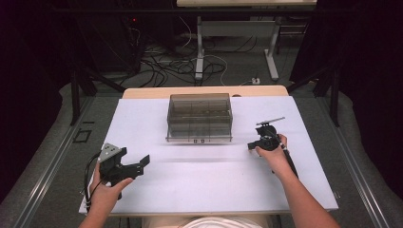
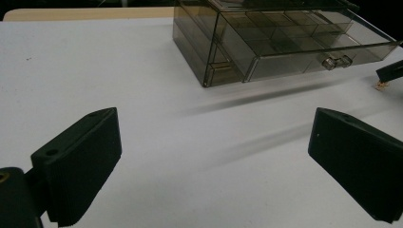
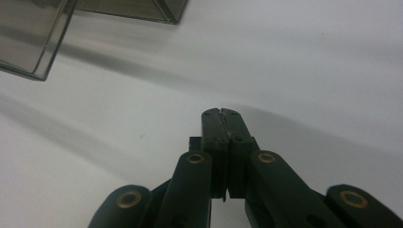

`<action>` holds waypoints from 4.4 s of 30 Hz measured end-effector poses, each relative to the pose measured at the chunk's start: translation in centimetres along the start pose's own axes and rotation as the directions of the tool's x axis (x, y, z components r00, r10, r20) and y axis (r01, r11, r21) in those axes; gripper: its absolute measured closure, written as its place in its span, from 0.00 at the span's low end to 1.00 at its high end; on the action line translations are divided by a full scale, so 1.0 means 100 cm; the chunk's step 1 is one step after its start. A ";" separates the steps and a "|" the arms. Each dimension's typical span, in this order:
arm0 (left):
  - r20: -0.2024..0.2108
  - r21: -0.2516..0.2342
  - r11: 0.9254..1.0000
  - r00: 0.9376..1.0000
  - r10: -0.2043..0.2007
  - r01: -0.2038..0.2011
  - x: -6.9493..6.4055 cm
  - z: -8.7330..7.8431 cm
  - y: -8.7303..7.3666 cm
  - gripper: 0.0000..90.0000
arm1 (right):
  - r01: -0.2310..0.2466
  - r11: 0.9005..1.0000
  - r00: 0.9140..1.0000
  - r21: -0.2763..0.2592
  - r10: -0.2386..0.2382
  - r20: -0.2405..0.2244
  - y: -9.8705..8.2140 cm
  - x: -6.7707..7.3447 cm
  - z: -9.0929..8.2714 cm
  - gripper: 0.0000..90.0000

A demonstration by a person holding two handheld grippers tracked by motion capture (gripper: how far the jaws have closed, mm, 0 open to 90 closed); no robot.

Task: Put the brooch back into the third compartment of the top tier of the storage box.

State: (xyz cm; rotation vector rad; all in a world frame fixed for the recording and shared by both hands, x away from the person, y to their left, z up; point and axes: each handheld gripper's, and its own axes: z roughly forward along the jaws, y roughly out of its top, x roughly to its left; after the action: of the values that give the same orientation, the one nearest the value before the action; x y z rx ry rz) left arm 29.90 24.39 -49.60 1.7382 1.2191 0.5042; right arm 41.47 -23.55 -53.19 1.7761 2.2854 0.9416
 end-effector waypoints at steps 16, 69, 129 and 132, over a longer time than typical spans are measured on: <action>0.000 -0.001 1.000 1.000 0.001 -0.001 0.000 0.000 0.000 0.04 | -0.010 0.998 1.000 -0.058 0.010 0.001 0.002 -0.001 -0.009 1.00; -0.001 -0.010 1.000 1.000 -0.001 0.001 0.001 0.000 -0.001 0.04 | -0.008 0.984 0.998 -0.181 -0.004 -0.068 0.022 0.022 -0.043 1.00; 0.001 -0.010 1.000 1.000 -0.005 0.005 0.001 0.000 0.000 0.04 | 0.071 0.976 0.991 -0.207 -0.092 -0.094 0.063 0.075 -0.048 1.00; 0.001 -0.010 1.000 1.000 -0.004 0.004 0.001 0.000 0.000 0.04 | 0.079 0.975 0.990 -0.208 -0.101 -0.097 0.064 0.078 -0.046 1.00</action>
State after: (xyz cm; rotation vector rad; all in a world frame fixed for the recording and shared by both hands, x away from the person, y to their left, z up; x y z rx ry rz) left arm 29.93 24.44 -49.66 1.7266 1.2171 0.5061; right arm 42.41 -17.51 -43.90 1.5614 2.2153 1.2322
